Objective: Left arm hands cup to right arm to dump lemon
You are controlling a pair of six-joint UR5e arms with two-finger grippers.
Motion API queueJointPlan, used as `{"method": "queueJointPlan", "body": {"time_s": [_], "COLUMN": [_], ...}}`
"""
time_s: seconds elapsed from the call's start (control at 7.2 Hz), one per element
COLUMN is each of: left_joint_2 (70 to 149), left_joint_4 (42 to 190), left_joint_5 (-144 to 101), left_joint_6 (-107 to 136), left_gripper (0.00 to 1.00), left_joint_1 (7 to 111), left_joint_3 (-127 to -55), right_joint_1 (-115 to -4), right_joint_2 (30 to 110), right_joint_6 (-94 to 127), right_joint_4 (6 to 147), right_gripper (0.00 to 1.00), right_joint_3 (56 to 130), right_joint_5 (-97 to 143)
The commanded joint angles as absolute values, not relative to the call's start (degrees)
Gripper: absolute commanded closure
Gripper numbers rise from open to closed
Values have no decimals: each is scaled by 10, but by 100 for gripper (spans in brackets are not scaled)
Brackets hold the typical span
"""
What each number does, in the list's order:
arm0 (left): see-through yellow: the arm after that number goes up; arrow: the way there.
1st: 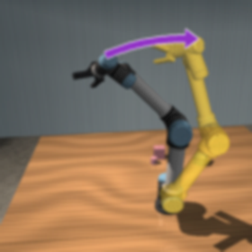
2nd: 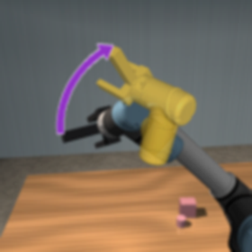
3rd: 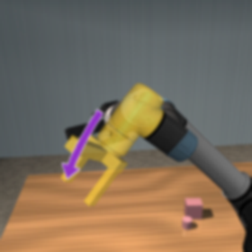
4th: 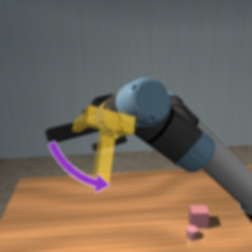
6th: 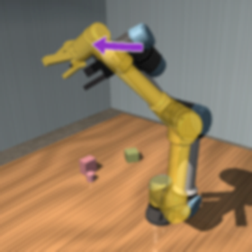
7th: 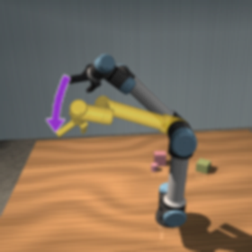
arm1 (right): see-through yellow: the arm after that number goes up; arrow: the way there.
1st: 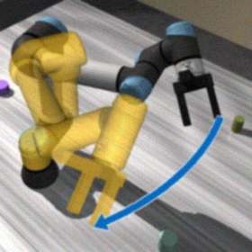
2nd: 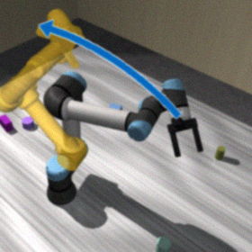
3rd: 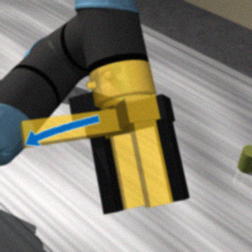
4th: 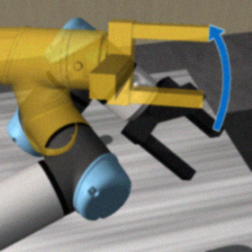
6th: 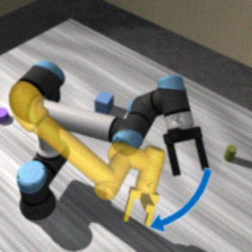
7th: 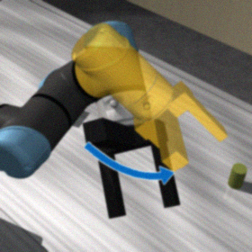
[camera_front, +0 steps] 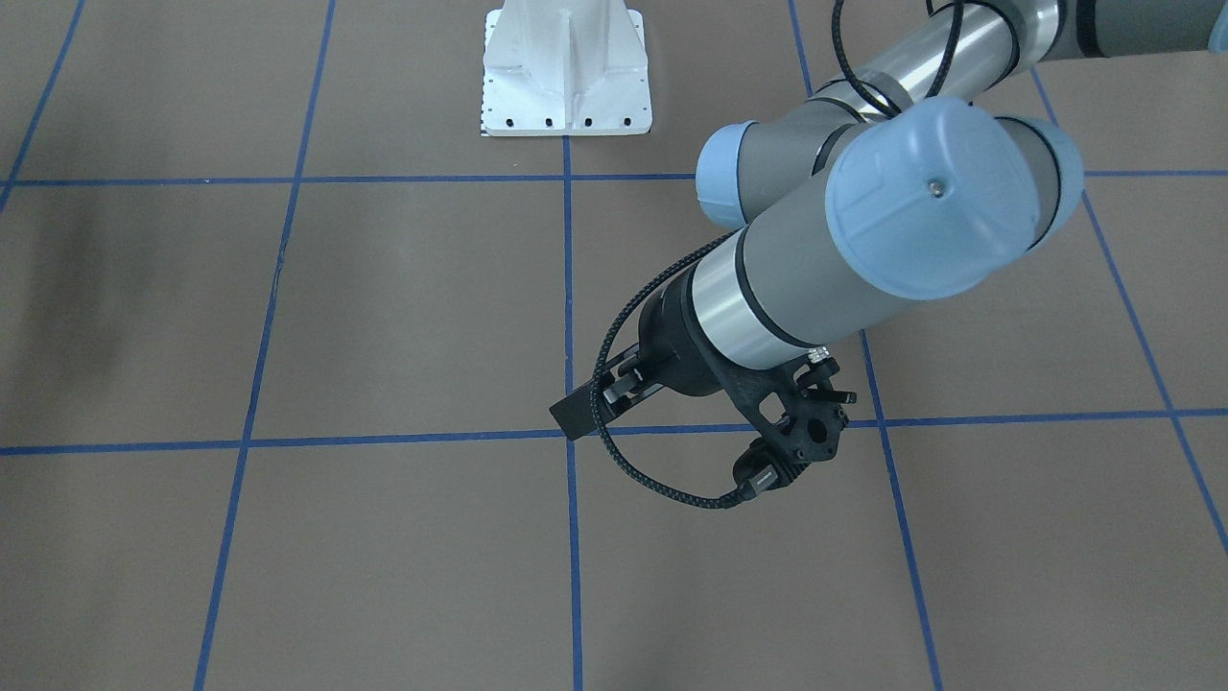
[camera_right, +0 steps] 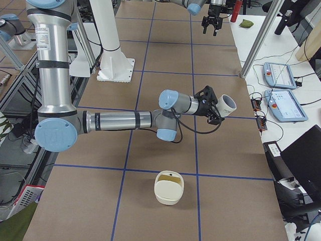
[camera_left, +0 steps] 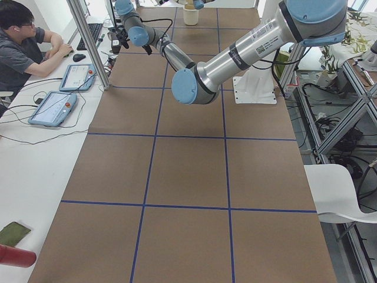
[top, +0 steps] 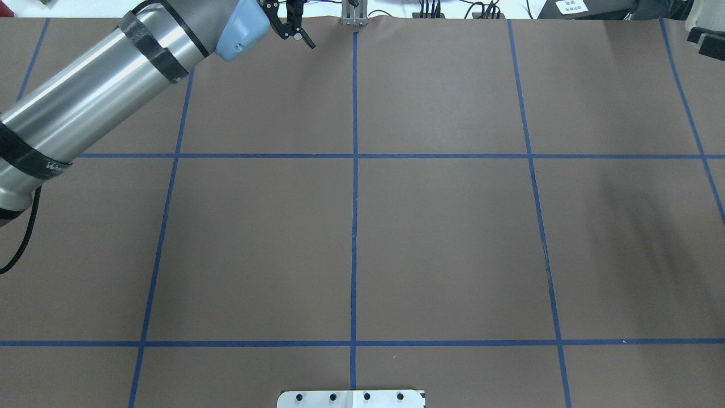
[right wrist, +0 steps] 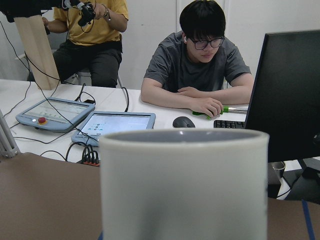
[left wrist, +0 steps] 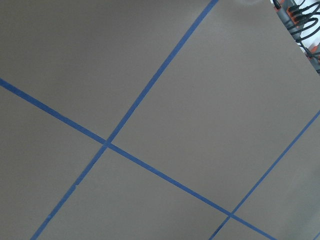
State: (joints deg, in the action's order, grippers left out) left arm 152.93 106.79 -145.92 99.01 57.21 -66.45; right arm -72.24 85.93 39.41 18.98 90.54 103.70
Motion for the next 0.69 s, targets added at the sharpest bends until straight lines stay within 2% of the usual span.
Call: {"method": "queueJointPlan", "body": {"time_s": [0.0,0.56], "left_joint_2": [1530,1531], "left_joint_4": [1068,1068], "left_joint_5": [-1460,-1462], "left_joint_6": [988,987], "left_gripper": [0,0], "left_joint_1": [570,570], "left_joint_3": [-665,-664], "right_joint_1": [-651,-498], "right_joint_2": [795,775], "right_joint_6": [304,259], "right_joint_4": [346,539], "right_gripper": [91,91], "right_joint_3": [938,1070], "right_joint_5": [940,783]}}
